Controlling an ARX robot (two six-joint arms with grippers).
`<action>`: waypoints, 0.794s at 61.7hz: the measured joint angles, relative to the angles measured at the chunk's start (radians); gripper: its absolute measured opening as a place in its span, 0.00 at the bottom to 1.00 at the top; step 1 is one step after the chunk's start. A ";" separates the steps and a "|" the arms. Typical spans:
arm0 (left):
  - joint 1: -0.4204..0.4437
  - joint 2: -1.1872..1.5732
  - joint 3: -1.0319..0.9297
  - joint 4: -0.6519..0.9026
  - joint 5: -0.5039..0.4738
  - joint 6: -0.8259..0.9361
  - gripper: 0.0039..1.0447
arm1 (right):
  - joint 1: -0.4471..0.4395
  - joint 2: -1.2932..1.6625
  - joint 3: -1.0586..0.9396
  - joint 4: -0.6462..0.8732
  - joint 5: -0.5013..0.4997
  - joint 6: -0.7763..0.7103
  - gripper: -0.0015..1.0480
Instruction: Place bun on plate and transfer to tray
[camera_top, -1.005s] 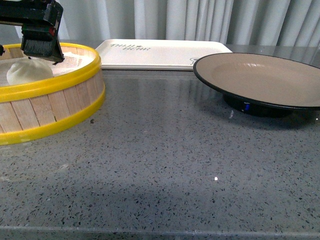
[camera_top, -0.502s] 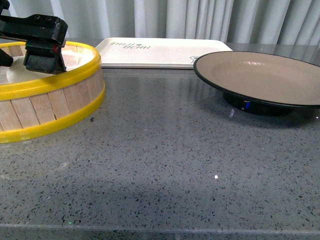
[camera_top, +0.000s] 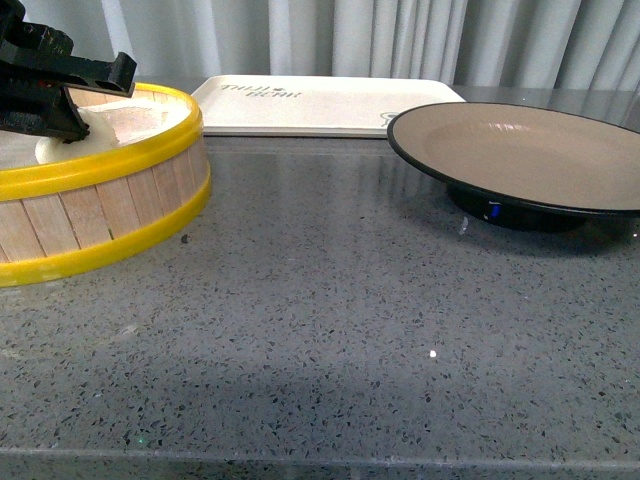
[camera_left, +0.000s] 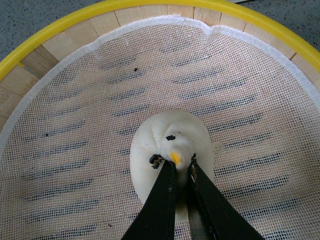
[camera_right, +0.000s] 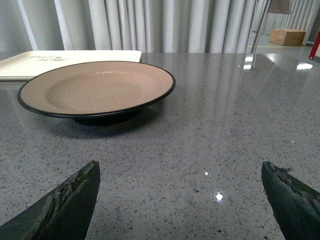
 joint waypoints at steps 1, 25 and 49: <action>0.000 0.000 0.000 0.000 0.000 0.000 0.03 | 0.000 0.000 0.000 0.000 0.000 0.000 0.92; 0.034 0.000 0.084 -0.024 0.005 0.023 0.03 | 0.000 0.000 0.000 0.000 0.000 0.000 0.92; -0.061 0.003 0.307 -0.073 0.028 -0.001 0.03 | 0.000 0.000 0.000 0.000 0.000 0.000 0.92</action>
